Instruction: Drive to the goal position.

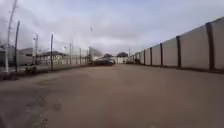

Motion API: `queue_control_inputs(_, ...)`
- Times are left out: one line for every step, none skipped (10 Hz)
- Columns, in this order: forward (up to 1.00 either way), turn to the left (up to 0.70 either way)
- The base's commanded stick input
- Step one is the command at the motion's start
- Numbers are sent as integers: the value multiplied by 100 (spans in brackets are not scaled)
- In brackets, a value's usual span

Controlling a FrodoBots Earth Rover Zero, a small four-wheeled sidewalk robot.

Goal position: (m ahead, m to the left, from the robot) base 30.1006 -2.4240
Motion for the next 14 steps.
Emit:
queue_control_inputs(50, 0)
queue_control_inputs(50, 0)
queue_control_inputs(50, 0)
queue_control_inputs(50, 0)
queue_control_inputs(50, 0)
queue_control_inputs(50, 0)
queue_control_inputs(50, 0)
queue_control_inputs(50, 0)
queue_control_inputs(50, 0)
queue_control_inputs(50, 0)
queue_control_inputs(50, 0)
queue_control_inputs(50, 0)
queue_control_inputs(50, 0)
queue_control_inputs(50, 0)
